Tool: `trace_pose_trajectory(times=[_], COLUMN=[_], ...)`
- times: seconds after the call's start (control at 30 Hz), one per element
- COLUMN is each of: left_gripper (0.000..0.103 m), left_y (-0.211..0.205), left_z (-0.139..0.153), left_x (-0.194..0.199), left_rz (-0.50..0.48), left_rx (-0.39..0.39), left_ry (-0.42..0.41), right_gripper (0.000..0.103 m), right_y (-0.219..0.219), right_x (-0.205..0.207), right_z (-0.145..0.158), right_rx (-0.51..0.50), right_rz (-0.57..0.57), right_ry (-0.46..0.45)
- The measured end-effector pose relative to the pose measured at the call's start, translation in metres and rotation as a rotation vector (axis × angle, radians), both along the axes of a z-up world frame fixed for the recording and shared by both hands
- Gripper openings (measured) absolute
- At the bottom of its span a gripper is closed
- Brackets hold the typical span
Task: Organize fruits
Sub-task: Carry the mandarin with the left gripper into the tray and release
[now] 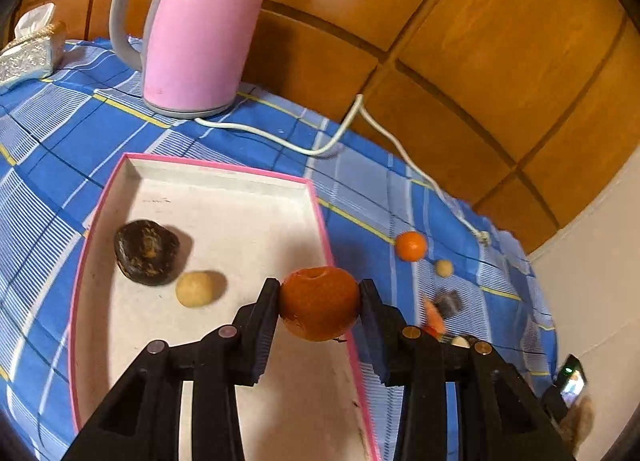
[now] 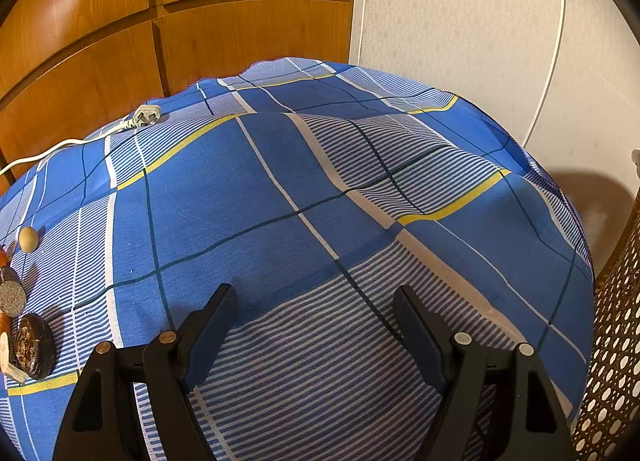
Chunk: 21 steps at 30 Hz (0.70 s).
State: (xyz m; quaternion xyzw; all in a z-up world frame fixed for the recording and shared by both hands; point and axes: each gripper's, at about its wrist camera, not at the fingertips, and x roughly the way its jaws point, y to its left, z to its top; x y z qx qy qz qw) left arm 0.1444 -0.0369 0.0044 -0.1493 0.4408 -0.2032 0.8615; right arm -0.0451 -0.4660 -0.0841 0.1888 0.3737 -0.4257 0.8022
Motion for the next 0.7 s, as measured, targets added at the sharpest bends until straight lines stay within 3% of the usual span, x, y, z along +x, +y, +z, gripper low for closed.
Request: trace_pose_trajectory(times=[0.1,0.17,0.23,0.27,0.33,0.43,0.7], left_gripper=[0.041,0.048,0.064,0.068,0.074,0.074,0.084], left_y=[0.004,0.007,0.011,0.014,0.019,0.024,0.073], left_z=[-0.007,-0.009,-0.008,-0.007,-0.006,-0.006,-0.013], left_x=[0.019,0.028,0.029,0.027,0.019,0.004,-0.061], left_rz=[0.042,0.072,0.086,0.1,0.115,0.136,0.312], left_rx=[0.044,0.07,0.073,0.073,0.076,0.105,0.173], left_ry=[0.028,0.027,0.018,0.011,0.002,-0.006,-0.003], right_gripper=[0.081,0.081,0.081,0.081,0.081,0.081,0.081], right_y=[0.0,0.0,0.0,0.0,0.0,0.0,0.0], right_x=[0.0,0.0,0.0,0.0,0.0,0.0,0.001], right_z=[0.0,0.0,0.0,0.0,0.0,0.0,0.0], right_rx=[0.0,0.0,0.0,0.0,0.0,-0.001,-0.002], right_rz=[0.0,0.0,0.0,0.0,0.0,0.0,0.0], right_ry=[0.0,0.0,0.0,0.001,0.0,0.002,0.003])
